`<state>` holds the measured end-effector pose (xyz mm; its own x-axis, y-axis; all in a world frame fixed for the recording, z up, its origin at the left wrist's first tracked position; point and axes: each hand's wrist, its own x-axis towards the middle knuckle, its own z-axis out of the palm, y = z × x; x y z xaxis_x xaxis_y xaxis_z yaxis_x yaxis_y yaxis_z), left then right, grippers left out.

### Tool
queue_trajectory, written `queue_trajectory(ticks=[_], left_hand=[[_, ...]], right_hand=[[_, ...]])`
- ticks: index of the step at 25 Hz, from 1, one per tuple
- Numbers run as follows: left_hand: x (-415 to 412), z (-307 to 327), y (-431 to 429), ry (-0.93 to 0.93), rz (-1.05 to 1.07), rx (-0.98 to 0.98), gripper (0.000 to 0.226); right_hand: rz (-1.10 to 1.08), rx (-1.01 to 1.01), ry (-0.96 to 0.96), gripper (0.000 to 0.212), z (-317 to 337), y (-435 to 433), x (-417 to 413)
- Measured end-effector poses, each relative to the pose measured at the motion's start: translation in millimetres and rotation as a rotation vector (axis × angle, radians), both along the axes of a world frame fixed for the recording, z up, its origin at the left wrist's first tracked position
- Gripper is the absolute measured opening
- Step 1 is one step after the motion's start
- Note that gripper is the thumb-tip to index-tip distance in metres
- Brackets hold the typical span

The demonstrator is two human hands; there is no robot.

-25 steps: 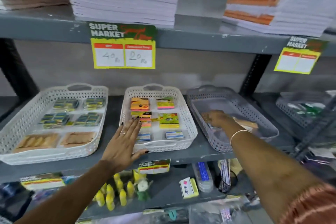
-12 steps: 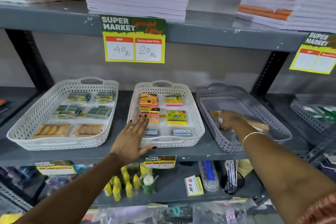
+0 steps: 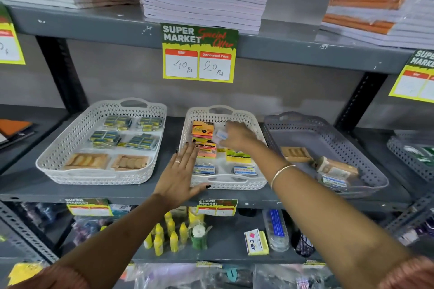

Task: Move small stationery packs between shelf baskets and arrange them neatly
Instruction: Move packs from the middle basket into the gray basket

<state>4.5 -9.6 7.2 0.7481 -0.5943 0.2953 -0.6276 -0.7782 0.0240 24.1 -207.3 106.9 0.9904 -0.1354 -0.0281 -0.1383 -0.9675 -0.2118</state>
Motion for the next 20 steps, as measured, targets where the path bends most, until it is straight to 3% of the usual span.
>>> queue_trajectory(ticks=[3,7,12,20], left_hand=[[-2,-15,22,0.081,0.113,-0.08,0.102],[0,-44,40,0.207,0.137,-0.003,0.115],[7,-52,39,0.19,0.117,0.075,0.126],[7,-55,39,0.142,0.126,0.055,0.123]], right_hand=[[0.128,-0.017,0.077,0.053,-25,32,-4],[0.178,-0.036,0.117,0.051,-46,48,-7],[0.181,-0.07,0.1,0.05,-53,51,-8],[0.138,0.016,0.036,0.052,-42,38,-6]])
